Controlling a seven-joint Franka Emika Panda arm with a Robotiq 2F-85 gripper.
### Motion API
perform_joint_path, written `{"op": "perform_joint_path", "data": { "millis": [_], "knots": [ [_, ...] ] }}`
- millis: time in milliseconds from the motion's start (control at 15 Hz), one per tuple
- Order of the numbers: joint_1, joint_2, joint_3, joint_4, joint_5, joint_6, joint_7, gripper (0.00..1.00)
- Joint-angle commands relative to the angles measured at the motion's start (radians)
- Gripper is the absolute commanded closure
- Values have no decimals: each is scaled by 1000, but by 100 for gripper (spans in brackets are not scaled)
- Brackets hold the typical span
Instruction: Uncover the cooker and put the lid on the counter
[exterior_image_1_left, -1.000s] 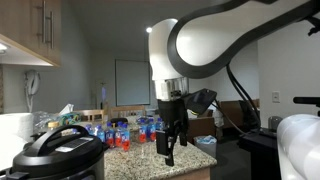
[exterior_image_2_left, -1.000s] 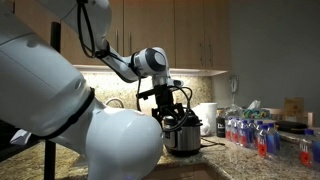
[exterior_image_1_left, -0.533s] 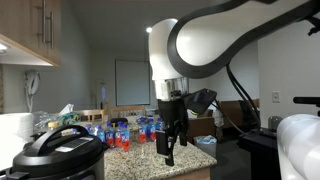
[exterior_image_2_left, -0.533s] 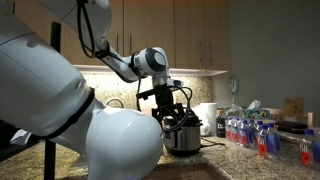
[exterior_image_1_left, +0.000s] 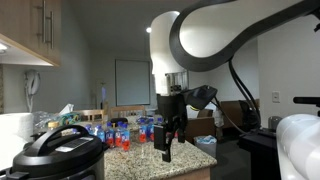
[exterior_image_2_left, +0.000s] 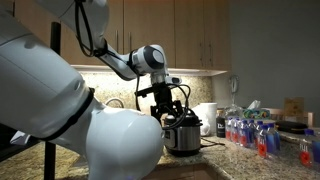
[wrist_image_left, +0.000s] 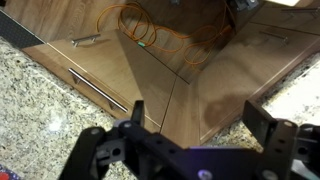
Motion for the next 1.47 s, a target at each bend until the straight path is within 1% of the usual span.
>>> {"op": "perform_joint_path", "data": {
  "millis": [0,200,333,533,667,800,1000,1133,1200,1267,1400],
  "knots": [
    [36,-140,-14,-14,69,-8,74,0],
    [10,-196,-2,28,135,-25,172,0],
    [-13,-190,21,75,187,5,242,0],
    [-70,-121,43,204,260,40,339,0],
    [-105,-93,68,271,311,83,407,0],
    [-137,-53,103,320,362,163,477,0],
    [-172,23,170,346,418,354,594,0],
    [-181,63,212,322,432,505,680,0],
    [-135,22,160,319,370,419,631,0],
    [-134,44,168,319,359,443,644,0],
    [-127,49,161,320,355,441,642,0]
  ]
}}
